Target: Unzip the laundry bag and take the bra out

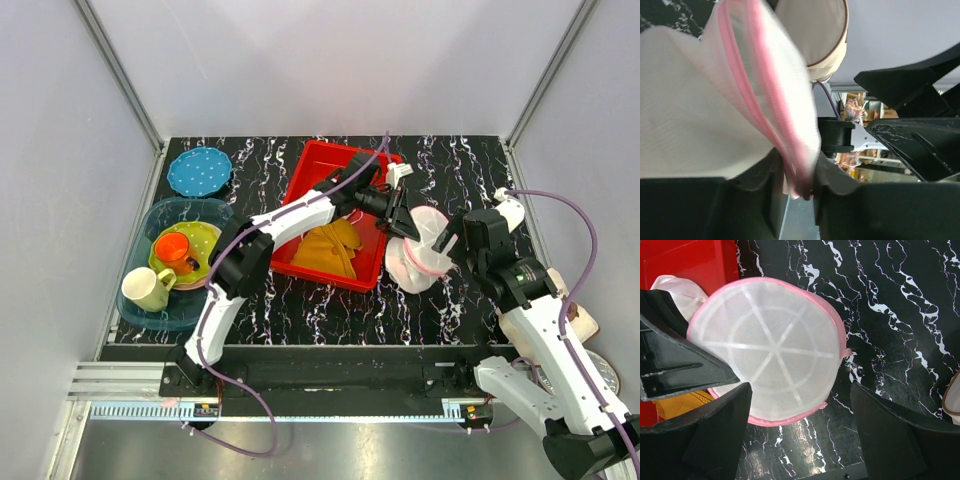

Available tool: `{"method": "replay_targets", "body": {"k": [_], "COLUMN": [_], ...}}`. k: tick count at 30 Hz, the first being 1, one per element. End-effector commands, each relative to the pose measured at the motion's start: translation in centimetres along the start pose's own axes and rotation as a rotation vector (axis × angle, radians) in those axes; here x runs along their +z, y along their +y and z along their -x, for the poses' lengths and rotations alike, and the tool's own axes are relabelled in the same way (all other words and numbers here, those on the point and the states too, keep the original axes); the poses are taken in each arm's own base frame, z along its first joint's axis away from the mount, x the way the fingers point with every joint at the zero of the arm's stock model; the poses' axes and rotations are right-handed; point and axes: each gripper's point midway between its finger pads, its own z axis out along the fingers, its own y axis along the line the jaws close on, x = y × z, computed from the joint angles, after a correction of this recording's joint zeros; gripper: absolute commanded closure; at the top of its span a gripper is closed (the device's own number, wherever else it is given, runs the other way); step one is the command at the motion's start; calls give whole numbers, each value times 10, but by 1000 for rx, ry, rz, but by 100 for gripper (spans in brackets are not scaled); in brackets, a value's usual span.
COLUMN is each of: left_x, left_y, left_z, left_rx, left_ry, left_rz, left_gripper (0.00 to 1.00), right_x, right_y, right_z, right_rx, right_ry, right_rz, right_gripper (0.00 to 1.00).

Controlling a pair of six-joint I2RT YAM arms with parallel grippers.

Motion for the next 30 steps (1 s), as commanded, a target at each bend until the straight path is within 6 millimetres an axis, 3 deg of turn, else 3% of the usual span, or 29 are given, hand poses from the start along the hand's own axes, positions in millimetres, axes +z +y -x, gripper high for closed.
{"method": "replay_targets", "body": {"k": [1, 2, 4, 17, 21, 25, 26, 30], "left_x": [-5, -7, -12, -33, -43, -60, -74, -110], "left_y": [-3, -5, -1, -9, -19, -34, -45, -55], "left_z": [5, 5, 10, 23, 28, 28, 33, 41], "left_rx": [28, 27, 31, 62, 57, 34, 53, 51], "left_ry": [-21, -25, -50, -135, -171, -166, -198, -263], "left_rz": [1, 16, 51, 160, 176, 125, 125, 141], "left_gripper": [54, 43, 37, 36, 35, 30, 25, 20], "right_x": [-2, 0, 0, 5, 25, 34, 35, 51], "right_y": [2, 2, 2, -2, 13, 38, 43, 70], "right_z": [10, 8, 7, -1, -19, -17, -17, -13], "right_rx": [7, 2, 1, -11, -98, -114, -119, -132], "right_ry": [-39, -32, -30, -15, 97, 128, 132, 163], "right_rz": [11, 7, 6, -3, 21, 99, 121, 175], "right_gripper": [13, 13, 13, 13, 9, 7, 6, 5]}}
